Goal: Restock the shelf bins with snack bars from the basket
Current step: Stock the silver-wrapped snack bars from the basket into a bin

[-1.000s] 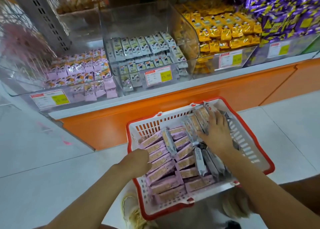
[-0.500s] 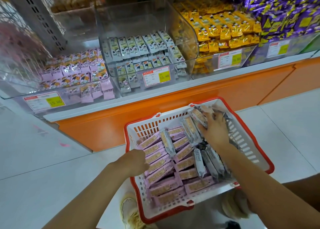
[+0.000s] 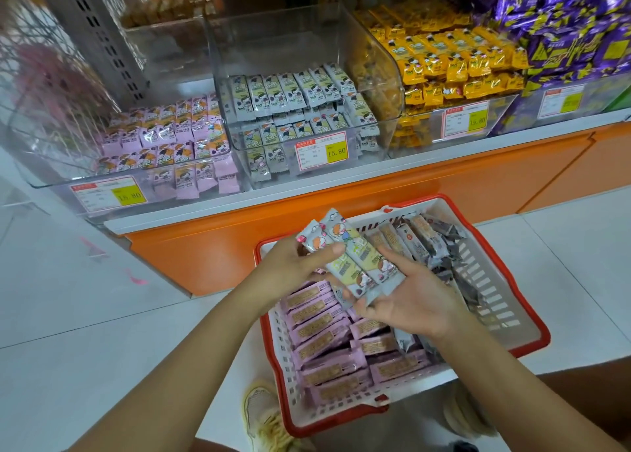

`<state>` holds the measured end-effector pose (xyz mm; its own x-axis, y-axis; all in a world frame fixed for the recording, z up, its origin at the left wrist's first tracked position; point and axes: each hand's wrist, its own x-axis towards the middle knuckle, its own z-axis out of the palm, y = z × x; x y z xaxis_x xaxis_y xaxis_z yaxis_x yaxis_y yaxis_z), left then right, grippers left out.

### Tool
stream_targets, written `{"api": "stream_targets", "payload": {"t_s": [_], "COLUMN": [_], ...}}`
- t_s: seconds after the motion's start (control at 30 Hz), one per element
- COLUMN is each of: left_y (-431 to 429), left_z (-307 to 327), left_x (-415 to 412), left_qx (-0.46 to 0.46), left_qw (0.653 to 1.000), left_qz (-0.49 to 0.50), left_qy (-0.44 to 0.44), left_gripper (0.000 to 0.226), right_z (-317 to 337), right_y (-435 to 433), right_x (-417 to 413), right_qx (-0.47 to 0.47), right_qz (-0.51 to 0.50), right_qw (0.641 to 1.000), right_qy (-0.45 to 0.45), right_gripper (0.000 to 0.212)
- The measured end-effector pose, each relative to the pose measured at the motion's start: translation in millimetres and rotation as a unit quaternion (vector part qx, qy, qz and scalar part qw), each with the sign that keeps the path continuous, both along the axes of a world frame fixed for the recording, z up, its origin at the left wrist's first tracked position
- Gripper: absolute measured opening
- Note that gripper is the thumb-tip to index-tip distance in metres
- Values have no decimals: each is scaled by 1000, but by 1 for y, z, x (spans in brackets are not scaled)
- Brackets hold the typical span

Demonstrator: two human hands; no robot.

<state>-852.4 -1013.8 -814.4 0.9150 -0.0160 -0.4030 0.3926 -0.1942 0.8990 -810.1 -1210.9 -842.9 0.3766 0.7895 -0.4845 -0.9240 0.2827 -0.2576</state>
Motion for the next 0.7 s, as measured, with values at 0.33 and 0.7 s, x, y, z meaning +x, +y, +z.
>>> {"api": "stream_targets", "payload": {"t_s": [0.33, 0.7], "left_y": [5, 35], "left_z": [35, 81], "left_x": [0, 16], "left_qx": [-123, -179], "left_qw": [980, 943], "left_qz": [154, 257], "left_qy": [-10, -115], "left_gripper": [23, 26], "right_z": [50, 87], "right_y": [22, 92], "right_x": [-7, 29], "right_qx": [-282, -362], "right_qz": [27, -118], "right_qw": [880, 334], "right_qy": [-382, -863], "right_gripper": [40, 49]}}
